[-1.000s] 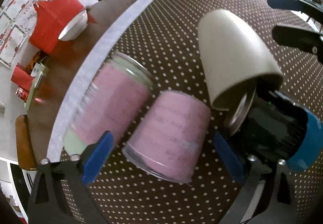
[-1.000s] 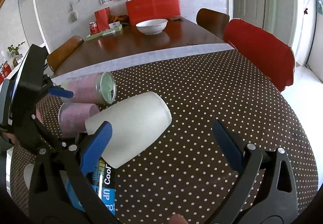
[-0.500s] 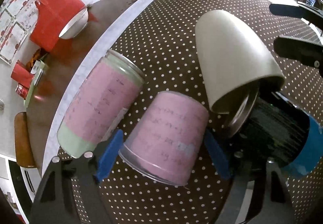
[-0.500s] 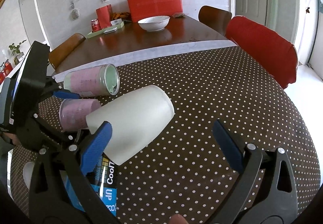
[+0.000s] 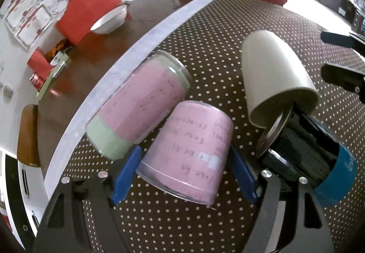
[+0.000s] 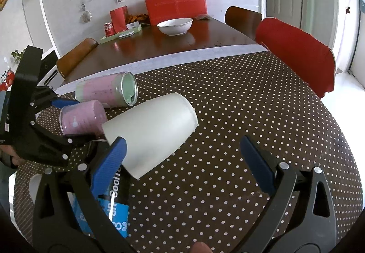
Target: Flip cup upside down
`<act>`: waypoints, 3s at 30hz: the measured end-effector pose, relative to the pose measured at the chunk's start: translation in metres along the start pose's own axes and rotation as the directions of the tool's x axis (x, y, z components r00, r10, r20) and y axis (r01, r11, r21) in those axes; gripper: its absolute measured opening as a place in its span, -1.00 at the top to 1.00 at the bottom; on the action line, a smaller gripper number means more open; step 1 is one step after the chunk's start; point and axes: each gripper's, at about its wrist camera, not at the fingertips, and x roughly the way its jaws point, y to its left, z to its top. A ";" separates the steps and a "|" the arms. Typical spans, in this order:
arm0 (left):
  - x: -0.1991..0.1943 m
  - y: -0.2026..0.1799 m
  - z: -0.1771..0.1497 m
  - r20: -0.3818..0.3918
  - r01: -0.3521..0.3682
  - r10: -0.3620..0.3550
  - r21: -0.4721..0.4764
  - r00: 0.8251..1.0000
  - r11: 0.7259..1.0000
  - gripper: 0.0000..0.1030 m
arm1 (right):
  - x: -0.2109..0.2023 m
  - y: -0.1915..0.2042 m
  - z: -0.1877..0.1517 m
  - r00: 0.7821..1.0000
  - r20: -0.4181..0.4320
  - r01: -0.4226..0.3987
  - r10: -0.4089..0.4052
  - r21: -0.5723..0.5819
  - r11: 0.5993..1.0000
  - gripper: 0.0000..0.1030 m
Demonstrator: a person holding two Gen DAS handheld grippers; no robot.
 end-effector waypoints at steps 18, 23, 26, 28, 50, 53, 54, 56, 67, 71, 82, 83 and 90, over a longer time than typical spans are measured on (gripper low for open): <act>-0.143 -0.029 -0.036 0.174 -0.062 0.090 -0.157 0.981 0.986 -0.48 | -0.091 0.009 -0.019 0.995 0.091 -0.045 0.046 -0.020 0.999 -0.88; -0.168 -0.071 -0.057 0.184 -0.045 0.076 -0.171 0.980 0.984 -0.48 | -0.114 0.003 -0.038 0.994 0.091 -0.060 0.062 -0.027 0.998 -0.88; -0.170 -0.099 -0.069 0.175 -0.026 0.059 -0.185 0.983 0.982 -0.48 | -0.124 -0.001 -0.051 0.994 0.085 -0.061 0.064 -0.039 0.997 -0.88; -0.166 -0.117 -0.077 0.168 0.002 0.032 -0.199 0.985 0.980 -0.48 | -0.129 -0.004 -0.059 0.995 0.078 -0.059 0.062 -0.042 0.997 -0.88; -0.113 -0.193 -0.118 0.063 -0.051 0.069 -0.259 0.996 0.964 -0.53 | -0.158 -0.017 -0.104 0.997 0.057 -0.058 0.060 -0.039 0.998 -0.88; -0.120 -0.194 -0.121 0.088 -0.040 0.067 -0.272 0.994 0.961 -0.53 | -0.162 -0.016 -0.108 0.996 0.061 -0.062 0.065 -0.040 0.997 -0.88; -0.122 -0.194 -0.122 0.097 -0.036 0.066 -0.284 0.993 0.958 -0.53 | -0.164 -0.015 -0.109 0.996 0.062 -0.062 0.065 -0.041 0.997 -0.88; -0.129 -0.193 -0.123 0.117 -0.033 0.072 -0.305 0.991 0.952 -0.53 | -0.168 -0.014 -0.111 0.996 0.065 -0.064 0.066 -0.043 0.997 -0.88; -0.191 -0.195 -0.144 0.252 -0.093 0.221 -0.437 0.942 0.895 -0.82 | -0.194 0.002 -0.119 0.991 0.107 -0.079 0.085 -0.053 0.995 -0.88; -0.211 -0.192 -0.155 0.279 -0.113 0.278 -0.489 0.919 0.865 -0.84 | -0.201 0.012 -0.123 0.988 0.113 -0.104 0.109 -0.055 0.993 -0.88; -0.245 -0.189 -0.183 0.311 -0.127 0.353 -0.566 0.882 0.815 -0.84 | -0.219 0.039 -0.130 0.979 0.130 -0.149 0.158 -0.076 0.986 -0.88; -0.247 -0.190 -0.185 0.311 -0.130 0.360 -0.570 0.879 0.811 -0.84 | -0.221 0.040 -0.131 0.978 0.132 -0.152 0.161 -0.078 0.985 -0.88; -0.269 -0.193 -0.202 0.327 -0.132 0.412 -0.627 0.850 0.768 -0.84 | -0.235 0.054 -0.133 0.971 0.146 -0.175 0.188 -0.100 0.980 -0.88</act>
